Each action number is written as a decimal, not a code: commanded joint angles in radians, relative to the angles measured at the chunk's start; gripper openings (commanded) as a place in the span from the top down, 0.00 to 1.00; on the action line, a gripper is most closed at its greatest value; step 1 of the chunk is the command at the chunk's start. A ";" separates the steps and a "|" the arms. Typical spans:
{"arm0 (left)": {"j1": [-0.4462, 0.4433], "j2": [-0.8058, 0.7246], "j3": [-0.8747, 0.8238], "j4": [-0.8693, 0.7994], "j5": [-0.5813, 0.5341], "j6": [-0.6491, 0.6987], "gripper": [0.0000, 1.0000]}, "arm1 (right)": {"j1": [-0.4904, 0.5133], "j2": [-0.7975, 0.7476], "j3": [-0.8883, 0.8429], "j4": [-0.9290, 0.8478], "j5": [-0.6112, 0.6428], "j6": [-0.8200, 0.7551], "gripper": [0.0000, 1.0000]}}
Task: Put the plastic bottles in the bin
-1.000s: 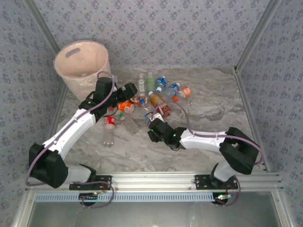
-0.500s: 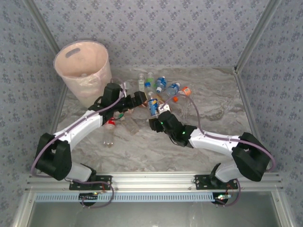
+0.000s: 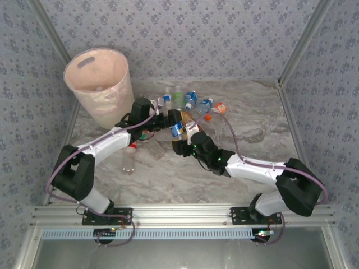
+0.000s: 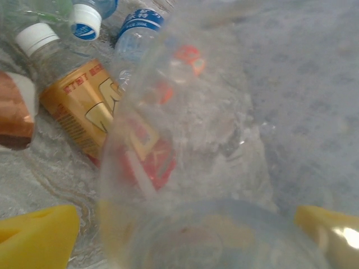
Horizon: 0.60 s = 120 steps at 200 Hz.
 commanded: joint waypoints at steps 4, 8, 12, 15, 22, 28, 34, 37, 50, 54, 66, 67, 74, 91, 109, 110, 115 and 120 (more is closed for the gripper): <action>-0.015 0.004 0.045 0.033 -0.002 0.046 0.05 | -0.001 -0.022 0.001 0.043 -0.033 -0.027 0.41; -0.016 0.003 0.044 0.034 -0.003 0.047 0.06 | -0.001 -0.023 0.001 0.042 -0.036 -0.027 0.41; -0.015 0.001 0.042 0.037 -0.007 0.047 0.08 | -0.001 -0.022 0.001 0.039 -0.039 -0.025 0.41; -0.014 -0.001 0.041 0.038 -0.008 0.045 0.08 | -0.001 -0.022 0.001 0.037 -0.041 -0.025 0.41; -0.016 -0.006 0.035 0.045 -0.007 0.046 0.11 | -0.001 -0.024 0.001 0.035 -0.051 -0.022 0.41; -0.015 -0.007 0.032 0.054 -0.001 0.046 0.15 | -0.002 -0.024 -0.001 0.034 -0.057 -0.022 0.41; -0.015 -0.010 0.027 0.063 0.006 0.045 0.18 | -0.003 -0.024 -0.001 0.034 -0.067 -0.022 0.41; -0.015 -0.011 0.024 0.067 0.009 0.045 0.20 | -0.004 -0.024 0.000 0.034 -0.072 -0.022 0.41; -0.016 -0.014 0.016 0.084 0.020 0.043 0.26 | -0.006 -0.024 0.002 0.037 -0.102 -0.028 0.40; -0.015 -0.013 0.014 0.087 0.023 0.043 0.28 | -0.007 -0.024 0.001 0.038 -0.112 -0.028 0.39; -0.015 -0.016 0.013 0.090 0.028 0.044 0.33 | -0.012 -0.024 0.005 0.044 -0.141 -0.036 0.38; -0.015 -0.016 0.014 0.090 0.028 0.046 0.33 | -0.013 -0.024 0.006 0.044 -0.143 -0.036 0.38; -0.016 -0.016 0.015 0.088 0.028 0.048 0.36 | -0.016 -0.024 0.007 0.047 -0.154 -0.037 0.37; -0.015 -0.018 0.020 0.079 0.024 0.053 0.40 | -0.027 -0.025 0.008 0.056 -0.181 -0.037 0.35; -0.015 -0.023 0.019 0.073 0.007 0.057 0.43 | -0.034 -0.033 0.005 0.072 -0.197 -0.043 0.29; -0.015 -0.024 0.018 0.072 0.007 0.057 0.43 | -0.035 -0.034 0.004 0.073 -0.198 -0.043 0.29; -0.015 -0.027 0.017 0.070 0.001 0.059 0.43 | -0.037 -0.038 0.002 0.078 -0.202 -0.046 0.26; -0.015 -0.029 0.018 0.070 -0.004 0.061 0.43 | -0.039 -0.041 0.000 0.079 -0.209 -0.050 0.23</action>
